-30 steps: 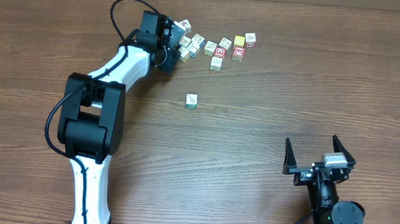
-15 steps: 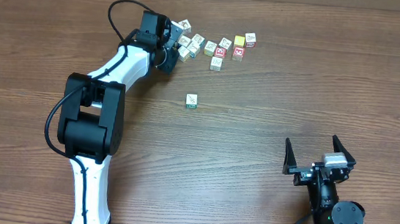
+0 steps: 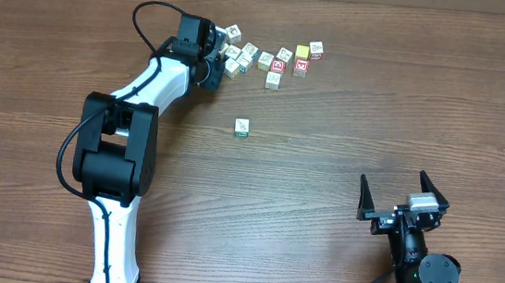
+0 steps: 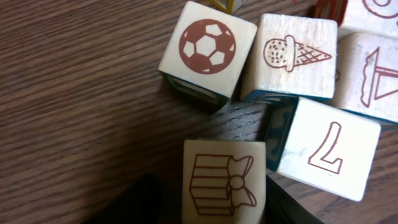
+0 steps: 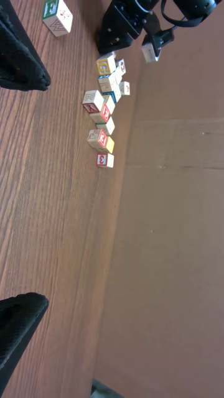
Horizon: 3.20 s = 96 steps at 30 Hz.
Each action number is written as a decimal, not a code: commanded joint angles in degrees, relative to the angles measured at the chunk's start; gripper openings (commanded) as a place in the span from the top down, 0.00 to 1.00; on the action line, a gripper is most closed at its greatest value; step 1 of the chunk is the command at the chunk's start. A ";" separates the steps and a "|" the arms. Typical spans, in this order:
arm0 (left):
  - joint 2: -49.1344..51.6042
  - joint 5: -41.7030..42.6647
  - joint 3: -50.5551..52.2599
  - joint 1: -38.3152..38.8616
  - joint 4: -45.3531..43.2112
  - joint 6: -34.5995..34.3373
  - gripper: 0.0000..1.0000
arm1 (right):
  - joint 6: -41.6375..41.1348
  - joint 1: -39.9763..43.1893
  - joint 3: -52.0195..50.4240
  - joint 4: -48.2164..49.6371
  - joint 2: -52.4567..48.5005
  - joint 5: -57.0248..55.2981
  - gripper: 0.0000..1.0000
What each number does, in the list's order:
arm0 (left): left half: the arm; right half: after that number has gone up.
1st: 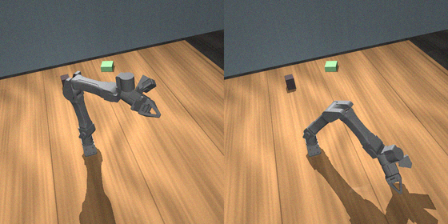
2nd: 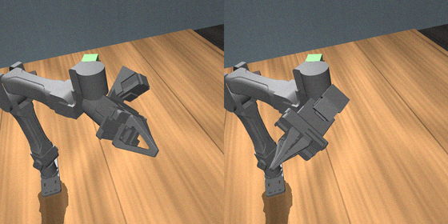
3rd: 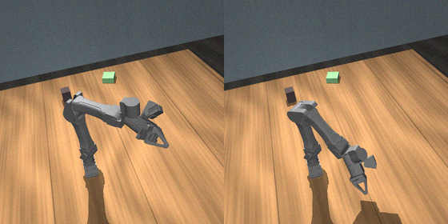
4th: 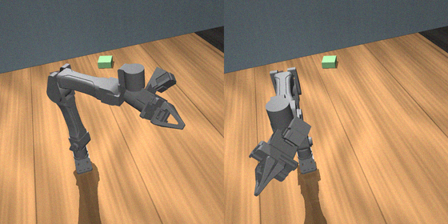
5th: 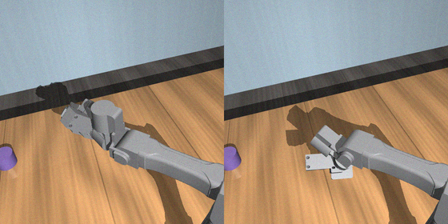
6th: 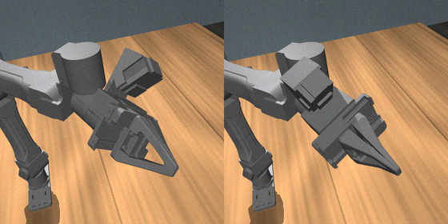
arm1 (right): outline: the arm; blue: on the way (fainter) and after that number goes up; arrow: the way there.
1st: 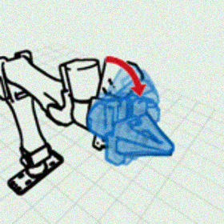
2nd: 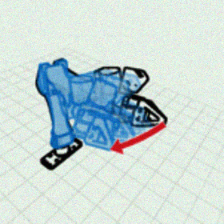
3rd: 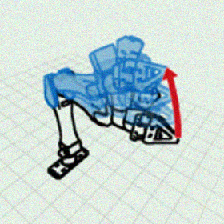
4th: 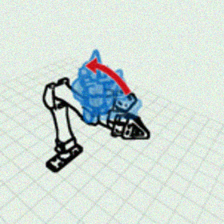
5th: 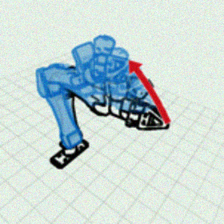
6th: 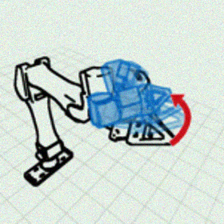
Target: Form a horizontal line
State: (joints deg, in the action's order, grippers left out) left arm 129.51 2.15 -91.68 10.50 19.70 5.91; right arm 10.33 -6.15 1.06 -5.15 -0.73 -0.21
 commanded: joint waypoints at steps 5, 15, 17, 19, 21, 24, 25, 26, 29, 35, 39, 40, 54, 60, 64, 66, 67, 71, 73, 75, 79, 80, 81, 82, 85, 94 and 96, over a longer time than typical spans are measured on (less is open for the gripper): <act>-0.31 -1.77 -0.85 0.07 -0.87 -0.85 0.43 | 0.07 -0.22 -0.61 0.33 0.57 0.35 0.00; -0.31 -1.05 -0.85 0.07 -2.40 -1.31 0.55 | 0.07 -0.22 -0.61 0.33 0.57 0.35 0.00; -0.31 -1.07 -0.85 0.07 -2.34 -1.31 0.56 | 0.07 -0.22 -0.61 0.33 0.57 0.35 0.00; -0.31 -1.07 -0.85 0.07 -1.97 -1.31 0.59 | 0.07 -0.22 -0.61 0.33 0.57 0.35 0.00; -0.31 -1.07 -0.85 0.07 -1.44 -1.84 0.61 | 0.07 -0.22 -0.61 0.33 0.57 0.35 0.00; -0.31 -1.07 -0.85 0.07 -0.46 -2.86 0.61 | 0.07 -0.22 -0.61 0.33 0.57 0.35 0.00; -0.31 -1.07 -0.85 0.07 -0.20 -3.10 0.61 | 0.07 -0.22 -0.61 0.33 0.57 0.35 0.00; -0.31 -1.07 -0.85 0.07 0.04 -3.41 0.61 | 0.07 -0.22 -0.61 0.33 0.57 0.35 0.00; -0.31 -1.07 -0.85 0.07 1.11 -3.41 0.61 | 0.04 -0.22 -0.61 0.33 0.57 0.33 0.00; -0.31 -1.09 -0.85 0.07 3.54 -3.39 0.53 | 0.07 -0.22 -0.61 0.33 0.57 0.35 0.00; -0.31 -1.09 -0.85 0.07 1.49 -3.34 0.44 | 0.07 -0.22 -0.61 0.33 0.57 0.35 0.00; -0.31 -1.09 -0.85 0.07 0.61 -3.34 0.44 | 0.07 -0.22 -0.61 0.33 0.57 0.35 0.00; -0.31 -1.07 -0.85 0.02 -3.91 -3.39 0.62 | 0.07 -0.22 -0.61 0.33 0.57 0.33 0.00; -0.31 -1.07 -0.85 0.02 -1.81 -3.41 0.64 | 0.07 -0.22 -0.61 0.33 0.57 0.35 0.00; -0.46 -1.16 -0.85 0.17 0.50 -4.35 0.61 | 0.07 -0.22 -0.61 0.33 0.57 0.33 0.00; -0.92 -1.22 -0.85 0.17 1.70 -5.62 0.61 | 0.07 -0.22 -0.61 0.33 0.57 0.35 0.00; -1.29 -1.31 -0.85 0.17 2.38 -6.27 0.61 | 0.07 -0.22 -0.61 0.33 0.57 0.35 0.00; -3.32 -1.29 -0.85 0.17 4.09 -6.40 0.63 | 0.07 -0.22 -0.61 0.33 0.57 0.35 0.00; -4.24 -1.27 -0.85 0.17 4.63 -6.38 0.59 | 0.04 -0.22 -0.61 0.33 0.57 0.35 0.00; -4.81 -1.25 -0.85 0.17 4.57 -6.34 0.48 | 0.07 -0.22 -0.61 0.33 0.57 0.35 0.00; -4.68 -1.27 -0.85 0.17 4.15 -5.95 0.37 | 0.07 -0.22 -0.61 0.33 0.57 0.35 0.00; -4.63 -1.27 -0.83 0.17 4.00 -5.68 0.37 | 0.07 -0.22 -0.61 0.33 0.57 0.35 0.00; -4.59 -1.33 -0.83 0.07 3.74 -5.68 0.38 | 0.07 -0.22 -0.61 0.33 0.57 0.35 0.00; -4.57 -1.33 -0.83 0.00 3.43 -5.68 0.39 | 0.07 -0.22 -0.61 0.33 0.57 0.35 0.00; -4.17 -3.06 -0.72 -0.09 2.32 -5.68 0.41 | 0.07 -0.22 -0.61 0.33 0.57 0.35 0.00; -4.15 -5.11 0.50 0.00 -2.05 -5.75 0.42 | 0.07 -0.22 -0.61 0.33 0.57 0.35 0.00; -4.15 -5.09 0.50 0.07 -2.47 -5.75 0.41 | 0.07 -0.22 -0.61 0.33 0.57 0.33 0.00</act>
State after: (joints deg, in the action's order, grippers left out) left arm 127.17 -2.07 -91.88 10.50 17.76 -0.08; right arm 10.33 -6.15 1.06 -5.13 -0.73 -0.19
